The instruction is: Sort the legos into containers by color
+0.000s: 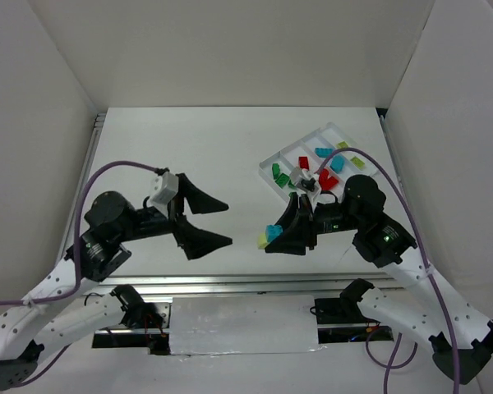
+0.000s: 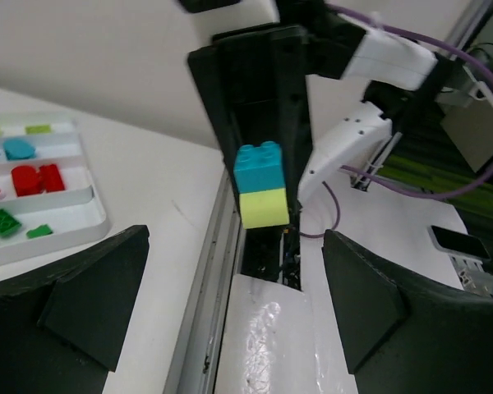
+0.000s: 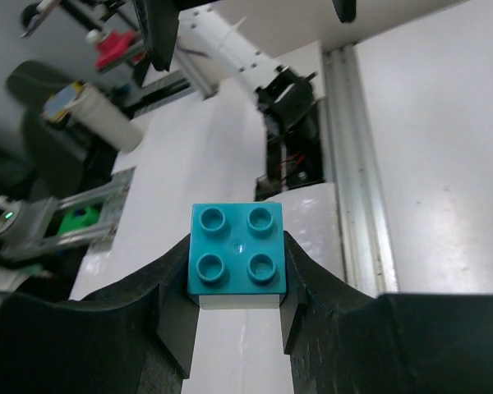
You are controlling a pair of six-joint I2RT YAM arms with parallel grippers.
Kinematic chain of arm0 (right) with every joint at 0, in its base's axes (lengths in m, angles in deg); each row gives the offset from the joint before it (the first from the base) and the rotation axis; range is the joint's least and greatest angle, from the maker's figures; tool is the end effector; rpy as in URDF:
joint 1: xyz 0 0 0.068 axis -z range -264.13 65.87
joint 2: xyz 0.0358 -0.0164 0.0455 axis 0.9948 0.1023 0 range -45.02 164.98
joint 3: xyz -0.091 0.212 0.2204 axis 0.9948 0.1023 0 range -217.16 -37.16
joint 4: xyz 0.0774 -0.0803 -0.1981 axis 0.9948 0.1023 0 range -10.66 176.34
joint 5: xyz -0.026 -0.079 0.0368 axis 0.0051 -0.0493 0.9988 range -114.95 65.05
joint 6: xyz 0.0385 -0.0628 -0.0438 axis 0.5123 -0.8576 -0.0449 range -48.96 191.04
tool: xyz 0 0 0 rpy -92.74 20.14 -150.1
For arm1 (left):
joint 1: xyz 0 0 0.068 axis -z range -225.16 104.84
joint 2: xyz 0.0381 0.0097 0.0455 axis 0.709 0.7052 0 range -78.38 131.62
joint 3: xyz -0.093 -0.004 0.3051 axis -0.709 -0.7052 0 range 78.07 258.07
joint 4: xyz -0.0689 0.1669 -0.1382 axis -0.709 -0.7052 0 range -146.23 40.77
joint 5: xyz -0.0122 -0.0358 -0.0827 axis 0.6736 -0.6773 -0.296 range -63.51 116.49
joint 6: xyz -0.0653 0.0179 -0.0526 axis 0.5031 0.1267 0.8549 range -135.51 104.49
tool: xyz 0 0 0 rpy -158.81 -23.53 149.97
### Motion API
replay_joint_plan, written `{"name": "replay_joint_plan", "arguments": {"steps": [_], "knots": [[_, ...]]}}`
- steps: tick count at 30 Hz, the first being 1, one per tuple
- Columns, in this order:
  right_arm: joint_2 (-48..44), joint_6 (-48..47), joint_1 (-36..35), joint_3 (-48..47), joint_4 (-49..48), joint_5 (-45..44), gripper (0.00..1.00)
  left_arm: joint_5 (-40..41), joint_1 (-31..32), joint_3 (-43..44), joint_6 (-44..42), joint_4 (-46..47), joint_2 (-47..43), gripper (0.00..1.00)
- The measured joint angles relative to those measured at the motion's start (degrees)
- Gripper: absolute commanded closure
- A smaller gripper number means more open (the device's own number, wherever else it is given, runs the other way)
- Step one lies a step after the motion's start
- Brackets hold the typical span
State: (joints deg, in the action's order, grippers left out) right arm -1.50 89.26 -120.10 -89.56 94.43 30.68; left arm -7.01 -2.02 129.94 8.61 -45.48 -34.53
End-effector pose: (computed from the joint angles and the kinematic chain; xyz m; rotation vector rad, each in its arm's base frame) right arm 0.0496 0.1130 0.4069 -1.0518 1.5475 1.4852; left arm 0.0645 -0.1174 0.4457 0.7688 1.3411 -1.3505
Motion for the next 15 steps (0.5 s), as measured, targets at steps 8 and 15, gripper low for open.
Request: {"name": "replay_joint_plan", "arguments": {"steps": [8,15], "knots": [[9.6,1.7,0.0,-5.7,1.7,8.7,1.0,1.7,2.9,-8.6,-3.0,-2.8,-10.5,0.01],[13.7,10.1,0.0,-12.8,5.3,6.8,1.0,10.1,6.0,-10.7,-12.0,0.1,-5.1,0.0]]}}
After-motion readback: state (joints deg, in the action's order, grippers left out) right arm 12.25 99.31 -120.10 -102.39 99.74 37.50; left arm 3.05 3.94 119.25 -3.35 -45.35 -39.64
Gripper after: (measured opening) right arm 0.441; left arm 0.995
